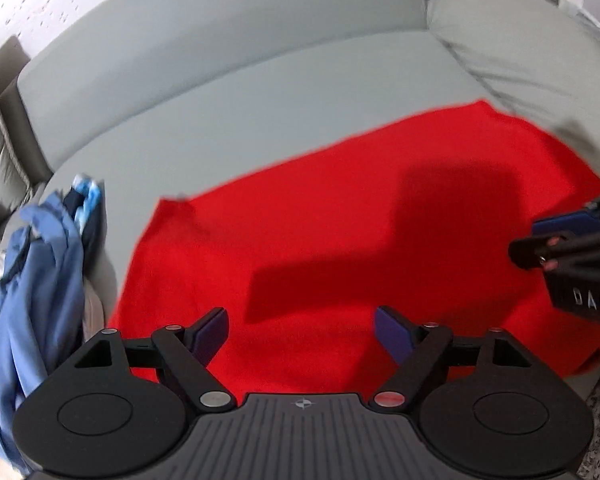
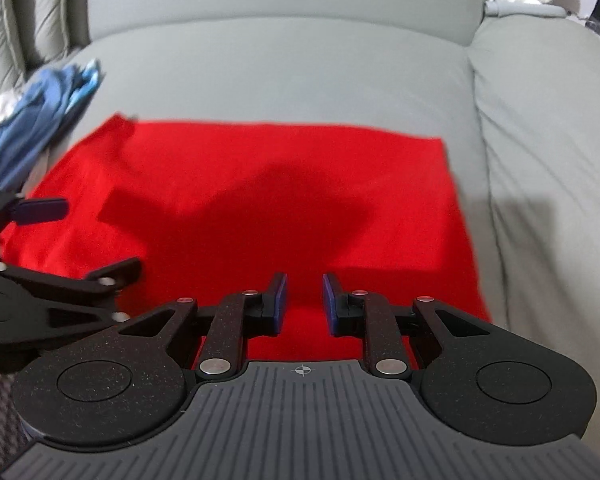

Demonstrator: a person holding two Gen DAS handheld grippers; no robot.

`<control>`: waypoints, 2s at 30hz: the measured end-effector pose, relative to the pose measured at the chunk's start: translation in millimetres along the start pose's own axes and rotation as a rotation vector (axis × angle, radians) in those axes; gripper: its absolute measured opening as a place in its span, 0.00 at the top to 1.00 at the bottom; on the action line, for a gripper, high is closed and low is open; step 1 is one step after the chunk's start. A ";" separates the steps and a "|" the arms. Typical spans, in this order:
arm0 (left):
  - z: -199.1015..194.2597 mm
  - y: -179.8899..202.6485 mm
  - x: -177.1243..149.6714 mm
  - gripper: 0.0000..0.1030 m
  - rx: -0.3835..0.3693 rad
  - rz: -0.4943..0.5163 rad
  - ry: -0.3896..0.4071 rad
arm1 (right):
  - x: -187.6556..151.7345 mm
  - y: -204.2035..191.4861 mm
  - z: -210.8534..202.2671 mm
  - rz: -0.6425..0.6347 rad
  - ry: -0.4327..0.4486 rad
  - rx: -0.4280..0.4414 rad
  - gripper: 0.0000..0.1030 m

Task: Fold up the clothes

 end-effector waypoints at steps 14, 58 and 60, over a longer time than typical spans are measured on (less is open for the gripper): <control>-43.8 12.8 1.3 0.15 0.019 -0.052 0.007 | -33.8 63.0 -68.0 0.100 0.326 0.158 0.58; -67.2 37.9 10.0 0.11 0.131 -0.154 0.075 | -65.6 226.5 -99.0 0.212 0.659 0.132 0.51; -71.7 30.1 5.0 0.11 0.115 -0.168 0.081 | -65.9 201.6 -103.9 0.189 0.633 0.156 0.50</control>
Point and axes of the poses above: each gripper's, at about its wrist camera, not at the fingertips, and z roughly the way its jaws point, y to its right, x to its top, the point moved 1 cm from there along z, roughly the way its jaws point, and after that the axes turned 10 degrees about -z, right-handed, at the moved point
